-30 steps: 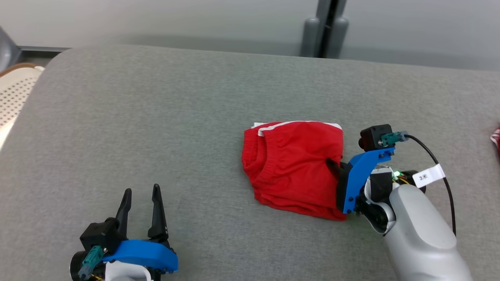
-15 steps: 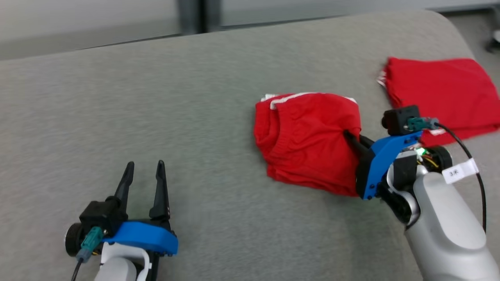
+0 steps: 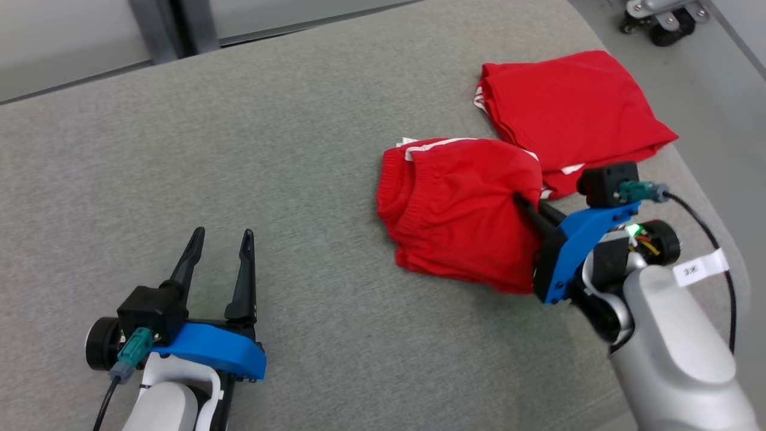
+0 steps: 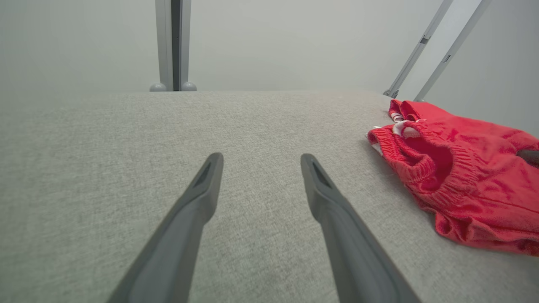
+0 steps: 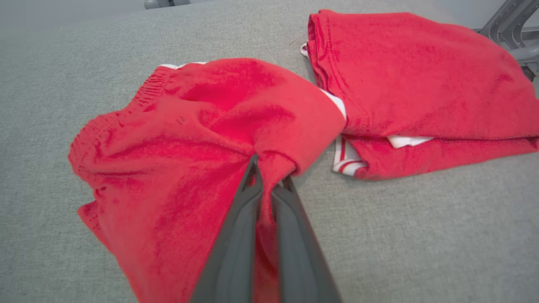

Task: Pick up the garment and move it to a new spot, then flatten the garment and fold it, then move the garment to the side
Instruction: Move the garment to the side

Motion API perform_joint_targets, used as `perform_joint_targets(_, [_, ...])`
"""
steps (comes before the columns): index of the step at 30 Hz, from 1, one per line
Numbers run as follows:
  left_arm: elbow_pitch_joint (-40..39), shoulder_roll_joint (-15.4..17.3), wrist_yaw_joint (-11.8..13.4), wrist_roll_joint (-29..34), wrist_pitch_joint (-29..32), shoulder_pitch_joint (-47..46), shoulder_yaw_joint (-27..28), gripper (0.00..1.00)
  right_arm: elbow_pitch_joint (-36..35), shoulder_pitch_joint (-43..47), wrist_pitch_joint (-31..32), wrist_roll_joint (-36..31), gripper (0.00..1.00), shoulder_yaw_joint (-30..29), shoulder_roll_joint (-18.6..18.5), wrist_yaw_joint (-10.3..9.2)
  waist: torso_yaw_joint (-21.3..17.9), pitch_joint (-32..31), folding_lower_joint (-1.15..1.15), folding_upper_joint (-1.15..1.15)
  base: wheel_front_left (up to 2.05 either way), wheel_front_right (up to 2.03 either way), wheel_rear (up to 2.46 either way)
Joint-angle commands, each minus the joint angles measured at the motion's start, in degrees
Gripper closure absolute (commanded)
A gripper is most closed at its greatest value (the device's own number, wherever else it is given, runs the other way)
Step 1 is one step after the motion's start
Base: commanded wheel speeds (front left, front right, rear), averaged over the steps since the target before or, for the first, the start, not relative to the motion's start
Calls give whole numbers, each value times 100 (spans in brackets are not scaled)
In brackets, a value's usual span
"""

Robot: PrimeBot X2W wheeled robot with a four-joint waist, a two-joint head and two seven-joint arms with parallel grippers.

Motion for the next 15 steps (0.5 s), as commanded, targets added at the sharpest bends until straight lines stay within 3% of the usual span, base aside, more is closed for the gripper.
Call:
perform_joint_targets(1, [-39, 47, 28, 25, 23, -15, 7, 0, 8, -159, 9, -52, 100, -12, -83, 1, 64, -1, -1, 0, 0, 0, 0])
perform_joint_targets(6, [-70, 14, 60, -9, 21, 32, -27, 0, 114, -581, 238, -266, 100, 12, -569, 0, 457, -45, -1, 0, 0, 0, 0])
perform_joint_targets(15, [-148, 12, 120, -9, 21, 64, -91, 0, 264, -1197, 939, -553, 100, -317, -1931, 1, 1203, 106, -1, 0, 0, 0, 0])
